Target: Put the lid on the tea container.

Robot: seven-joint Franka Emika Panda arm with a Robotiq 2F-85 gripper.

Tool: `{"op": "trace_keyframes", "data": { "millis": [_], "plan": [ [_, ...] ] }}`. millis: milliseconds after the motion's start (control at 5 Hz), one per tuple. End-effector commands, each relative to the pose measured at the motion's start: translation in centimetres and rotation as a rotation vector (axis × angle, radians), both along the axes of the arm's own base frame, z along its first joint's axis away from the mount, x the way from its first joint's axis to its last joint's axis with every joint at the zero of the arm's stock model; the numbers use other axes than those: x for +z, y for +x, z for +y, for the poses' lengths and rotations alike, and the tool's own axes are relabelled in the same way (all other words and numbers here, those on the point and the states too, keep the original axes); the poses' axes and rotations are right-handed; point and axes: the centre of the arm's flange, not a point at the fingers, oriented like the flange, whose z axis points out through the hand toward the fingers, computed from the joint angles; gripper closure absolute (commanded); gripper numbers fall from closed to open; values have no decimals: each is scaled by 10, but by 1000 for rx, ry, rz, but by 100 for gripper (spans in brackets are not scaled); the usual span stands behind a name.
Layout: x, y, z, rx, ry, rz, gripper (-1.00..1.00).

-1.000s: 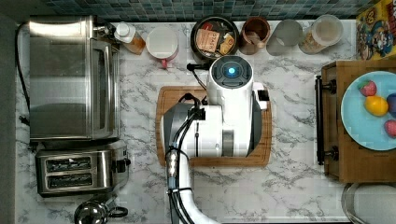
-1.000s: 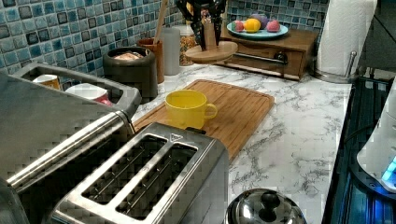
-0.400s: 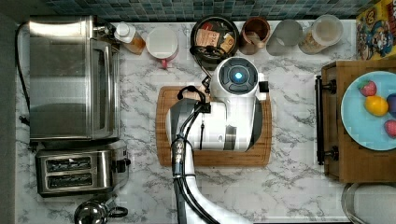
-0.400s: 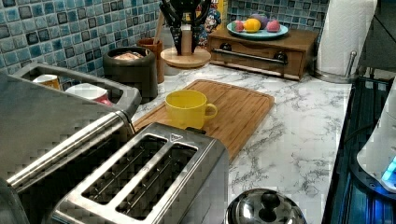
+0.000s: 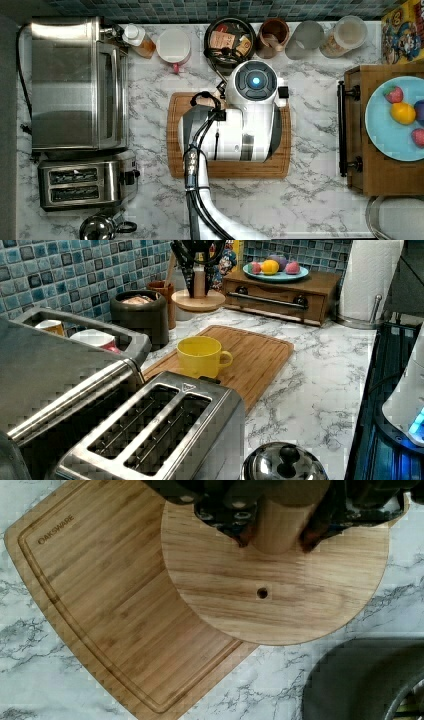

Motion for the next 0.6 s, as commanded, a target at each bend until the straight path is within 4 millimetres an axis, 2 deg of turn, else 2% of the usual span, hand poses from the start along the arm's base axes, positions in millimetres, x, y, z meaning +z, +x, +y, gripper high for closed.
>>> {"op": "trace_keyframes", "data": {
  "millis": [200, 600],
  "plan": [
    [221, 43, 15, -14, -48, -429, 100],
    [241, 74, 23, -3, -91, -501, 100]
  ]
}}
